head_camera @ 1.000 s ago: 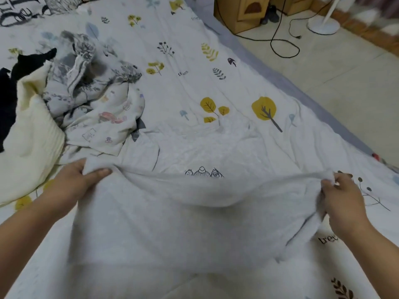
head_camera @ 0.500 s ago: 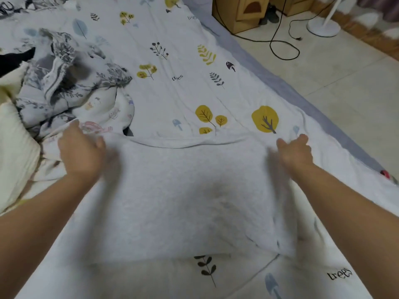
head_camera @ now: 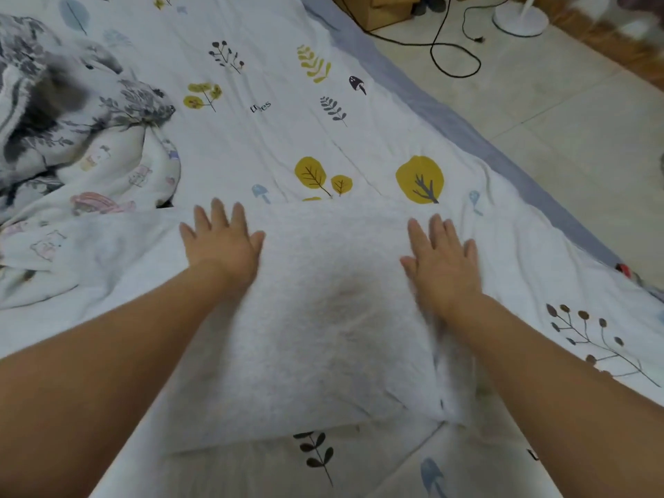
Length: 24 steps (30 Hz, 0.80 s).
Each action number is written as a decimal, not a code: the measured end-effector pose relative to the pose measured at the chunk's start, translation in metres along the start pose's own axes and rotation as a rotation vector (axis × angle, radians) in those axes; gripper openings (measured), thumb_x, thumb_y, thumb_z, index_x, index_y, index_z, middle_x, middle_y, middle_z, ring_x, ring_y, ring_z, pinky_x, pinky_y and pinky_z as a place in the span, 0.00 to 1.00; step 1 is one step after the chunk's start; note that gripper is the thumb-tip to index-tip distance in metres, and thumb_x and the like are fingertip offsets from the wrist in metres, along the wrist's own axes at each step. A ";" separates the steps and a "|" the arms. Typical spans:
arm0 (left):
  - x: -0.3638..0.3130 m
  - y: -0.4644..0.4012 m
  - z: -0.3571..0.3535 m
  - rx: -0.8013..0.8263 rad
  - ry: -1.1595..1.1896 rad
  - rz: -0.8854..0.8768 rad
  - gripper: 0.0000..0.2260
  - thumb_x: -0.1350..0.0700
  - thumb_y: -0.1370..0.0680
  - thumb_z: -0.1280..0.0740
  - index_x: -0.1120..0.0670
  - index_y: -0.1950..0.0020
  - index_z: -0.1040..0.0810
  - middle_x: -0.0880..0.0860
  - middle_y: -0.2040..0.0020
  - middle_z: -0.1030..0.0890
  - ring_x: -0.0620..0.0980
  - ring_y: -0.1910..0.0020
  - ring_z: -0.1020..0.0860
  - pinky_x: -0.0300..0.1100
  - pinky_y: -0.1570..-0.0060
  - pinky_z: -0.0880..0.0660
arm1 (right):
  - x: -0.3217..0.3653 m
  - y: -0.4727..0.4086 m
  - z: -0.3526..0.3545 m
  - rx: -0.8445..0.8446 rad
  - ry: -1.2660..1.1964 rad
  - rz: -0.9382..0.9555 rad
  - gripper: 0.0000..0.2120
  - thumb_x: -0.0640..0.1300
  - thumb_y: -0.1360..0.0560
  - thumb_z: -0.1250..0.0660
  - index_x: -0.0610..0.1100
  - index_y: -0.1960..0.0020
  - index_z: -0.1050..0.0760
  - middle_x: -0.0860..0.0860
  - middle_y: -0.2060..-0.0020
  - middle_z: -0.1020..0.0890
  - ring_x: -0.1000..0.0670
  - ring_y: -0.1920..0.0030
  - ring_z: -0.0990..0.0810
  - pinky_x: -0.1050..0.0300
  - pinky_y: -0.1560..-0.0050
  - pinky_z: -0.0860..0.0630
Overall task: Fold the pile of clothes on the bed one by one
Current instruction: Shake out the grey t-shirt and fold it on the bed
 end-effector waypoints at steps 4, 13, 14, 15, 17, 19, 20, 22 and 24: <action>-0.032 0.035 0.008 -0.201 0.115 -0.196 0.26 0.46 0.20 0.51 0.56 0.24 0.50 0.59 0.23 0.51 0.60 0.25 0.51 0.59 0.29 0.52 | -0.009 0.043 0.010 -0.160 -0.306 -0.202 0.25 0.48 0.21 0.44 0.43 0.26 0.44 0.39 0.29 0.39 0.40 0.30 0.40 0.48 0.33 0.40; -0.101 0.146 -0.066 0.071 0.154 -0.528 0.41 0.33 0.36 0.81 0.47 0.26 0.64 0.49 0.25 0.65 0.50 0.28 0.68 0.49 0.32 0.71 | -0.024 0.151 -0.009 0.257 -0.509 -0.455 0.14 0.53 0.23 0.42 0.47 0.64 0.34 0.50 0.64 0.26 0.44 0.53 0.23 0.57 0.58 0.35; -0.101 0.146 -0.073 0.048 0.134 -0.534 0.41 0.33 0.34 0.80 0.48 0.25 0.60 0.50 0.25 0.61 0.51 0.28 0.65 0.50 0.32 0.69 | -0.022 0.158 -0.009 0.259 -0.546 -0.438 0.15 0.54 0.23 0.40 0.48 0.65 0.35 0.52 0.66 0.27 0.46 0.56 0.24 0.57 0.60 0.35; -0.102 0.145 -0.076 0.021 0.120 -0.540 0.38 0.35 0.29 0.76 0.50 0.24 0.52 0.52 0.24 0.54 0.52 0.27 0.59 0.52 0.29 0.64 | -0.018 0.165 -0.007 0.242 -0.603 -0.424 0.15 0.54 0.25 0.38 0.48 0.65 0.35 0.53 0.66 0.27 0.48 0.59 0.26 0.57 0.62 0.36; -0.102 0.145 -0.077 -0.008 0.139 -0.520 0.33 0.38 0.23 0.68 0.52 0.25 0.43 0.55 0.25 0.42 0.54 0.28 0.49 0.56 0.29 0.53 | -0.012 0.173 -0.011 0.210 -0.681 -0.396 0.14 0.50 0.26 0.35 0.48 0.66 0.35 0.54 0.68 0.28 0.54 0.66 0.29 0.59 0.67 0.37; -0.103 0.147 -0.075 -0.007 0.158 -0.544 0.36 0.35 0.28 0.74 0.49 0.25 0.54 0.51 0.24 0.54 0.52 0.27 0.58 0.53 0.30 0.60 | -0.017 0.176 -0.013 0.180 -0.666 -0.344 0.17 0.46 0.25 0.35 0.46 0.69 0.38 0.53 0.72 0.31 0.55 0.70 0.33 0.60 0.69 0.39; -0.102 0.147 -0.074 -0.014 0.184 -0.546 0.37 0.34 0.32 0.79 0.48 0.27 0.61 0.48 0.26 0.62 0.49 0.28 0.64 0.51 0.30 0.65 | -0.025 0.176 -0.011 0.160 -0.649 -0.332 0.18 0.44 0.25 0.35 0.45 0.70 0.39 0.53 0.73 0.32 0.54 0.70 0.34 0.59 0.68 0.38; -0.098 0.147 -0.072 0.010 0.202 -0.534 0.39 0.33 0.38 0.83 0.45 0.29 0.68 0.45 0.29 0.69 0.46 0.30 0.70 0.47 0.32 0.71 | -0.050 0.175 0.002 0.056 -0.680 -0.366 0.17 0.41 0.25 0.35 0.43 0.69 0.38 0.51 0.72 0.32 0.51 0.70 0.34 0.61 0.69 0.38; -0.096 0.147 -0.072 0.028 0.201 -0.537 0.39 0.32 0.39 0.83 0.44 0.30 0.69 0.44 0.29 0.70 0.45 0.31 0.71 0.45 0.33 0.73 | -0.078 0.174 0.014 -0.045 -0.692 -0.424 0.14 0.39 0.24 0.36 0.38 0.67 0.35 0.48 0.71 0.31 0.49 0.69 0.35 0.58 0.68 0.38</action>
Point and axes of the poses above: each hand's wrist, its own y-axis away from the middle knuckle, its own z-axis out of the back of the hand, x = y × z, the point moved 1 cm from there along -y, towards the middle knuckle
